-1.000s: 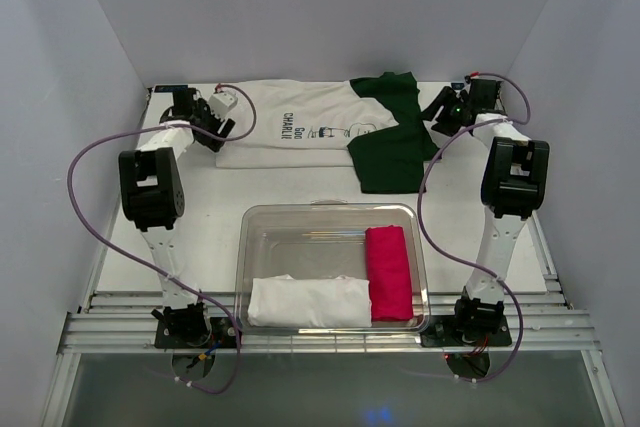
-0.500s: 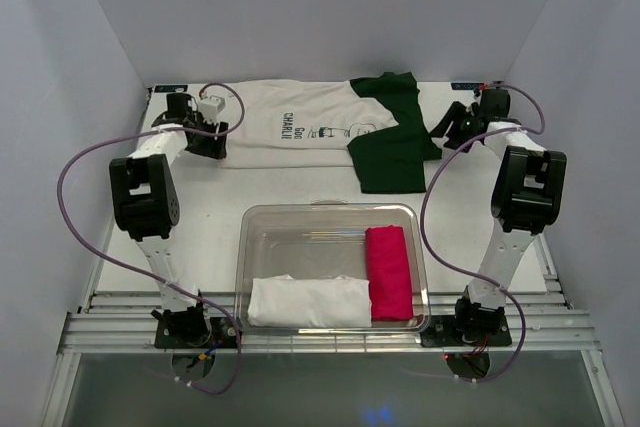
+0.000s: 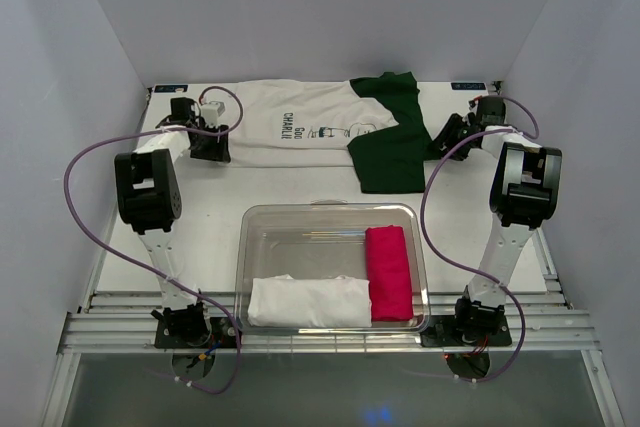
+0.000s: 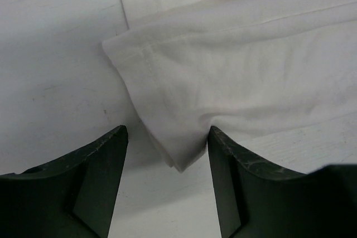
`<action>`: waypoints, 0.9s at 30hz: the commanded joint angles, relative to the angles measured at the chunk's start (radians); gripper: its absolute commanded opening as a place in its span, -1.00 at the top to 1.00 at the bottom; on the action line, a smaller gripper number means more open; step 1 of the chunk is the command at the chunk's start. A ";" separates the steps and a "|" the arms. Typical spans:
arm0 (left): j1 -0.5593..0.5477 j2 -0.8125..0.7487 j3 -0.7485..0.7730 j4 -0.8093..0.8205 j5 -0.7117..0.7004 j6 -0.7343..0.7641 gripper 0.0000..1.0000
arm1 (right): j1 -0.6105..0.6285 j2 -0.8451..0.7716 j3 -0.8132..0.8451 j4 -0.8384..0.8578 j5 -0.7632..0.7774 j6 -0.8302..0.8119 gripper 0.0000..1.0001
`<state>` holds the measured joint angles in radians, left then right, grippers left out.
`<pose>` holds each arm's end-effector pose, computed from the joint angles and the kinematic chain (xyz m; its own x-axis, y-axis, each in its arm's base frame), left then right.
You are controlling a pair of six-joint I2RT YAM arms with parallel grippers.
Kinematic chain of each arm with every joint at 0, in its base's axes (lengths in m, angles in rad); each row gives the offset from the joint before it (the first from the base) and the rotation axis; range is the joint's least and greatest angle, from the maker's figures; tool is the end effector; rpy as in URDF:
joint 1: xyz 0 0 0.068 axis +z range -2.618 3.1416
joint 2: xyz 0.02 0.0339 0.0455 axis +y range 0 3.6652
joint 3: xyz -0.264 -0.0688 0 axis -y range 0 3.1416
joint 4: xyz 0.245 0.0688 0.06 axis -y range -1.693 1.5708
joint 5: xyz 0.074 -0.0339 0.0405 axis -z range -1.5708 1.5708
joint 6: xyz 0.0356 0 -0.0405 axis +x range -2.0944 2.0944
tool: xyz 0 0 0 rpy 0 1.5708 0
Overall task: Roll the t-shirts
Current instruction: Fold the T-shirt at the center of the board.
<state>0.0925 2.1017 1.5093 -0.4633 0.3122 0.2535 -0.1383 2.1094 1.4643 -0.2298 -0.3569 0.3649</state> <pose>0.4427 0.0301 0.1603 -0.8231 0.1633 -0.5439 0.2781 0.9510 -0.1352 0.4534 -0.0506 0.1584 -0.7432 0.4410 -0.5032 0.1847 0.8580 0.4793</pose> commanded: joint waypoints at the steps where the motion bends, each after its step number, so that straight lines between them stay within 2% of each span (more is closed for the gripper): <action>1: 0.001 0.018 0.022 0.012 0.051 -0.037 -0.32 | 0.000 0.015 -0.009 -0.013 0.009 -0.015 -0.02; 2: 0.001 0.018 0.020 0.012 0.056 -0.037 -0.26 | -0.001 0.011 -0.010 -0.013 0.010 -0.017 -0.01; 5: 0.001 0.003 0.003 0.005 0.074 -0.036 0.17 | -0.004 0.009 -0.010 -0.016 0.007 -0.015 0.34; 6: 0.001 -0.002 -0.004 0.002 0.086 -0.033 0.51 | -0.004 0.009 -0.009 -0.019 0.001 -0.015 0.65; 7: 0.001 -0.015 -0.014 -0.008 0.093 -0.025 0.71 | -0.004 0.009 -0.002 -0.025 -0.011 -0.014 0.78; 8: 0.003 -0.025 -0.015 -0.014 0.093 -0.019 0.93 | -0.006 -0.002 -0.004 -0.029 -0.016 -0.014 0.84; 9: 0.003 -0.034 -0.017 -0.020 0.081 -0.011 1.00 | -0.007 -0.011 -0.008 -0.037 -0.019 -0.017 0.85; 17: 0.023 -0.201 -0.101 -0.139 0.033 0.165 1.00 | -0.030 -0.256 -0.212 -0.088 0.021 -0.076 0.85; 25: 0.023 -0.282 -0.176 -0.196 0.073 0.216 1.00 | -0.030 -0.296 -0.276 -0.094 0.039 -0.075 0.82; 26: 0.023 -0.279 -0.181 -0.196 0.082 0.217 1.00 | -0.030 -0.276 -0.263 -0.104 0.044 -0.075 0.67; 27: 0.023 -0.276 -0.185 -0.198 0.080 0.216 1.00 | -0.030 -0.267 -0.230 -0.147 0.053 -0.081 0.26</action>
<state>0.1036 1.8679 1.3468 -0.6331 0.3756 0.4335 -0.1623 1.8267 1.1973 -0.3248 -0.3389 0.3088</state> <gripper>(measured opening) 0.023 0.299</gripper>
